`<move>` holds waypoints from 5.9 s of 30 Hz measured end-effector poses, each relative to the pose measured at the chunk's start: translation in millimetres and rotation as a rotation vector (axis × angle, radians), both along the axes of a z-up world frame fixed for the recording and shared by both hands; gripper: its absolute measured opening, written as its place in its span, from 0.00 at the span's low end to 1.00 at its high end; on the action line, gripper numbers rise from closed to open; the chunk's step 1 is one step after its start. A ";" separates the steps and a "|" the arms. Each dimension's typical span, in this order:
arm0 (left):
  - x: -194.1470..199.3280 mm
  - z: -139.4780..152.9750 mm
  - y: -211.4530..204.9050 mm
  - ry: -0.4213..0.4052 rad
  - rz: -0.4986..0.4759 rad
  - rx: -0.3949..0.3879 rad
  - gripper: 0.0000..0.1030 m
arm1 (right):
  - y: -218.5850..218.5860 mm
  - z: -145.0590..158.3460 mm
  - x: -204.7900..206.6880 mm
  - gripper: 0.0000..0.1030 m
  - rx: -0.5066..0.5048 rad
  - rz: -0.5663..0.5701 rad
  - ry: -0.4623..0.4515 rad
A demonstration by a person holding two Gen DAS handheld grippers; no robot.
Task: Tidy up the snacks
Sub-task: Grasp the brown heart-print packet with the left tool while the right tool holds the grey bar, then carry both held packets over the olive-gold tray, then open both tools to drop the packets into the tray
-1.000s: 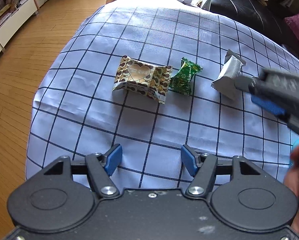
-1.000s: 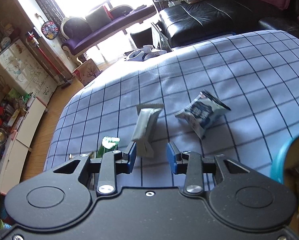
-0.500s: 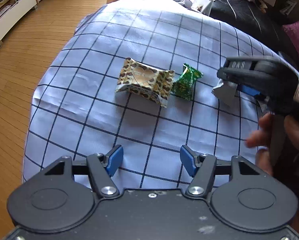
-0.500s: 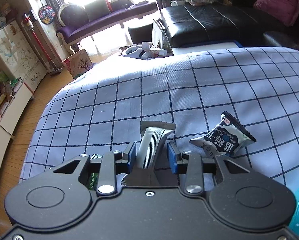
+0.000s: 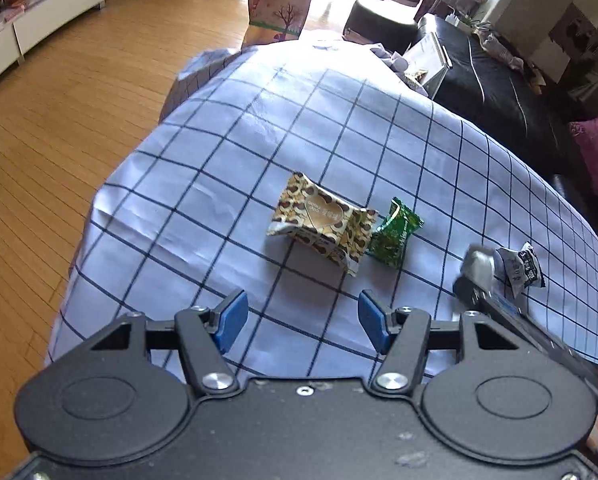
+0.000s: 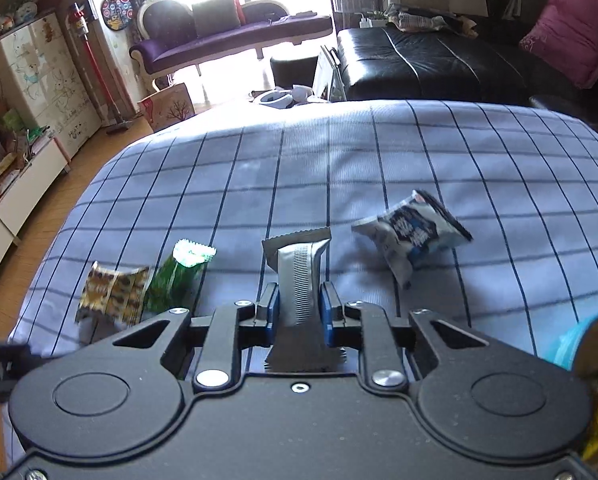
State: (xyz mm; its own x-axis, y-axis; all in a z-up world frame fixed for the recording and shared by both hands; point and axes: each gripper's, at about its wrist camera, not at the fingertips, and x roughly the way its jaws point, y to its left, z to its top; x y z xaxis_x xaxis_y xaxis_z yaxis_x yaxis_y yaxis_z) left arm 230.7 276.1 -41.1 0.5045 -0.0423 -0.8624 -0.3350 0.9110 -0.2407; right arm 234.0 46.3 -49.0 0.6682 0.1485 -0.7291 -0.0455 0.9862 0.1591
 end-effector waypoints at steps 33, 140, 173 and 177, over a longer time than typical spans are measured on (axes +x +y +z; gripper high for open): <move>90.0 -16.0 -0.8 0.122 0.062 0.296 0.62 | -23.2 -4.3 -55.3 0.28 0.076 0.100 0.036; -78.2 3.9 -340.5 0.000 -0.783 -0.086 0.31 | -282.5 26.7 -181.7 0.28 0.148 -0.729 -0.232; -53.6 18.1 -298.0 -0.048 -0.498 0.049 0.35 | -264.1 27.7 -168.8 0.30 0.112 -0.600 -0.193; -51.0 19.7 -288.9 -0.050 -0.469 0.057 0.35 | -258.5 27.2 -165.8 0.30 0.112 -0.588 -0.190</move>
